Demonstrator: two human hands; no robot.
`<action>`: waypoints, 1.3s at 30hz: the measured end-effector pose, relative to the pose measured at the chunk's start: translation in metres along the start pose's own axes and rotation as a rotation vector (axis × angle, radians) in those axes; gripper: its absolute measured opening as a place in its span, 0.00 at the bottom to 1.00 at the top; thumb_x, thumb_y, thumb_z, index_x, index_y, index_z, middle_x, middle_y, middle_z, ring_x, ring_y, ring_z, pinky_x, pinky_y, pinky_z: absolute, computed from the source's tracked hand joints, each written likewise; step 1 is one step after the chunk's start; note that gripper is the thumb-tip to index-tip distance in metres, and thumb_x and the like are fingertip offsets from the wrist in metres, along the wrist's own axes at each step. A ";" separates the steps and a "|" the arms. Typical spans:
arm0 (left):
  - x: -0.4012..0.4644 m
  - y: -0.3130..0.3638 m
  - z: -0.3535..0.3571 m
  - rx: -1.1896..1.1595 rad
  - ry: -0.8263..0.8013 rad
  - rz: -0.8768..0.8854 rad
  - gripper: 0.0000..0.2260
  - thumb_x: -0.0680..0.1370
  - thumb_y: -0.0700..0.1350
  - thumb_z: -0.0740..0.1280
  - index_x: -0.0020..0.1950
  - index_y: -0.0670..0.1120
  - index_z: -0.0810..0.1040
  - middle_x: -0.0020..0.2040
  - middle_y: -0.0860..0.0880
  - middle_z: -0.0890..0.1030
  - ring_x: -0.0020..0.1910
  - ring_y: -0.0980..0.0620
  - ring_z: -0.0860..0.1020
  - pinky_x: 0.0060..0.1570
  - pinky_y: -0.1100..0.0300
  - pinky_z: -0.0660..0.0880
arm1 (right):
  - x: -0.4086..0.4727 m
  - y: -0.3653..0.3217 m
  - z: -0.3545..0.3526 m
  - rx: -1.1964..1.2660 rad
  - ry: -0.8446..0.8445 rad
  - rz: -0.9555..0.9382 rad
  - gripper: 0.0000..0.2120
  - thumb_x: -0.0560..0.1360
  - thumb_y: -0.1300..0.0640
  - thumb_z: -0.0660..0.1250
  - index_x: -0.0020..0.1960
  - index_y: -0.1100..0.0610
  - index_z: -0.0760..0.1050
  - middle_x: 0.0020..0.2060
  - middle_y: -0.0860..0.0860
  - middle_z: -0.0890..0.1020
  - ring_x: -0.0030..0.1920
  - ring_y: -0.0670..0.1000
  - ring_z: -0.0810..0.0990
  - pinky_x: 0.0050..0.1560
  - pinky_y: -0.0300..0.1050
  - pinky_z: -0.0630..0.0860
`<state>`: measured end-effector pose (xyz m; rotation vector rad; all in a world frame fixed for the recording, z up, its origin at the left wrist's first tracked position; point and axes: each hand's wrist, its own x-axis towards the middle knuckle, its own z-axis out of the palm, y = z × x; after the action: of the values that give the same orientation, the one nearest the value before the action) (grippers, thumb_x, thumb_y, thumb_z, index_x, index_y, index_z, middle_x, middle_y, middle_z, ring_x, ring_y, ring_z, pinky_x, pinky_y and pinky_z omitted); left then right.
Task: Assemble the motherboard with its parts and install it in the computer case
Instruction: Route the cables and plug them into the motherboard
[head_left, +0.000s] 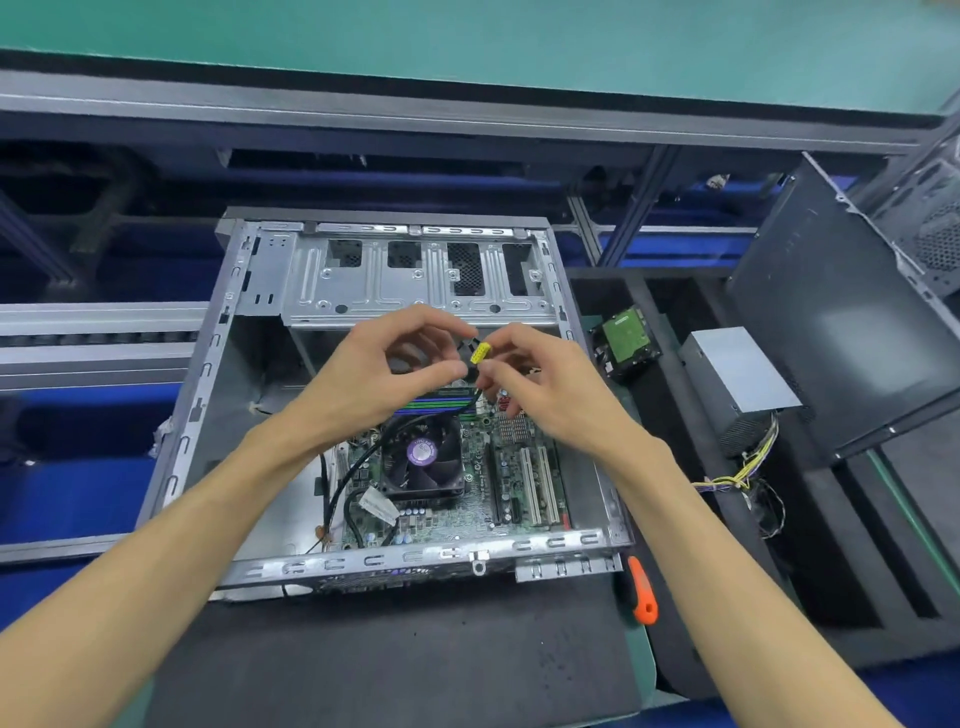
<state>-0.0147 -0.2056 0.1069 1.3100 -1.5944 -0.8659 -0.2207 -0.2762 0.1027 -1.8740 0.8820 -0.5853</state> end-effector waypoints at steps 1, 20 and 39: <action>0.001 0.003 0.001 -0.019 -0.013 0.011 0.13 0.76 0.43 0.74 0.60 0.51 0.82 0.46 0.51 0.83 0.46 0.53 0.81 0.50 0.62 0.77 | 0.000 0.000 0.000 -0.004 -0.008 0.005 0.04 0.81 0.60 0.67 0.54 0.53 0.78 0.40 0.49 0.85 0.41 0.47 0.84 0.37 0.44 0.81; 0.020 -0.005 -0.017 -0.225 0.079 -0.092 0.05 0.78 0.43 0.72 0.50 0.45 0.77 0.52 0.45 0.86 0.46 0.47 0.84 0.48 0.61 0.79 | 0.002 0.010 -0.020 0.060 0.436 0.072 0.09 0.81 0.65 0.62 0.51 0.56 0.80 0.37 0.50 0.82 0.37 0.46 0.80 0.34 0.43 0.78; 0.007 -0.029 -0.046 0.420 -0.403 -0.466 0.13 0.74 0.31 0.66 0.46 0.49 0.81 0.38 0.55 0.84 0.34 0.62 0.79 0.41 0.64 0.75 | 0.033 -0.021 0.077 -0.686 -0.481 -0.200 0.08 0.77 0.50 0.70 0.55 0.42 0.83 0.55 0.43 0.85 0.55 0.49 0.81 0.56 0.52 0.78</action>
<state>0.0384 -0.2175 0.0988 1.9509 -1.8823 -1.1743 -0.1385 -0.2534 0.0889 -2.5901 0.6087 0.0964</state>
